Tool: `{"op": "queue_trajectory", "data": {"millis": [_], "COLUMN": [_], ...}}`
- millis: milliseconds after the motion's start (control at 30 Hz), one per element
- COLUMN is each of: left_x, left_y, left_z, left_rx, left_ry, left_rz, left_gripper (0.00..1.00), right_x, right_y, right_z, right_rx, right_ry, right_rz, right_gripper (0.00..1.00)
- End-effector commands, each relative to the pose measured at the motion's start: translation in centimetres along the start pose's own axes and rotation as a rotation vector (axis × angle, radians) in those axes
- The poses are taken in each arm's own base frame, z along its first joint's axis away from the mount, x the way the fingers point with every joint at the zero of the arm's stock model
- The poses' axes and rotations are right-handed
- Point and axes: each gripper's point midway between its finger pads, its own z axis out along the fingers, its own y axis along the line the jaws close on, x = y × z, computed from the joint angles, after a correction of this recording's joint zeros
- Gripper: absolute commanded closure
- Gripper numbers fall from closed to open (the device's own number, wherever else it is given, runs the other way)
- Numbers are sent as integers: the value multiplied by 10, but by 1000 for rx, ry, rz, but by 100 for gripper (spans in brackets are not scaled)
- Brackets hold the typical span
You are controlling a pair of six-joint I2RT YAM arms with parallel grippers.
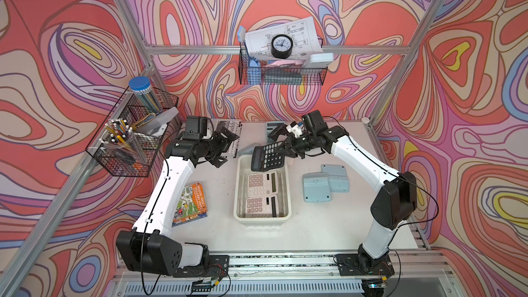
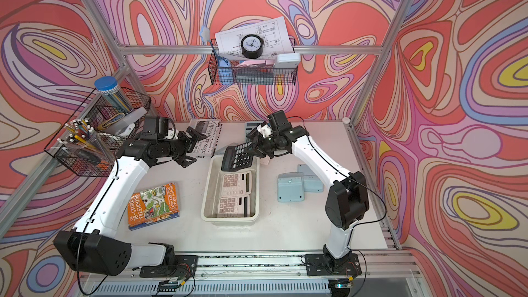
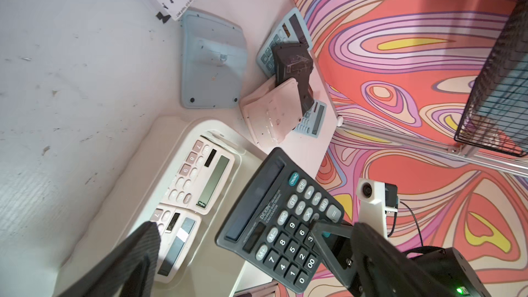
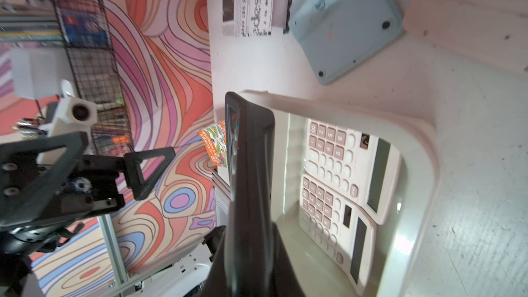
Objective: Put the calculator in the storage box
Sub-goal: Place the calculator in the storage box.
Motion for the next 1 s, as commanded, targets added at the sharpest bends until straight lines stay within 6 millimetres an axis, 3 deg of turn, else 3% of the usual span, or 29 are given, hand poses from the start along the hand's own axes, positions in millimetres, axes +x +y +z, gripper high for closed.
{"op": "queue_trajectory", "data": {"millis": [0,367,667,967], "left_x": [7,11,21,22], "left_y": [5,7,10,12], "left_z": [-10,-22,-22,-19], "left_rx": [12,39,23,1], "left_ry": [4,-14,44,74], "left_rz": [36,75,127,143], "left_gripper": [2,1,2,1], "right_x": [16,5,9,11], "right_y": [-6,-28,-33,-50], "right_z": [15,55,88,104], "right_rx": [48,196,166,201], "right_ry": [66,69,97,103], "right_rz": [-51,-30,11,55], "right_gripper": [100,100,100,100]}}
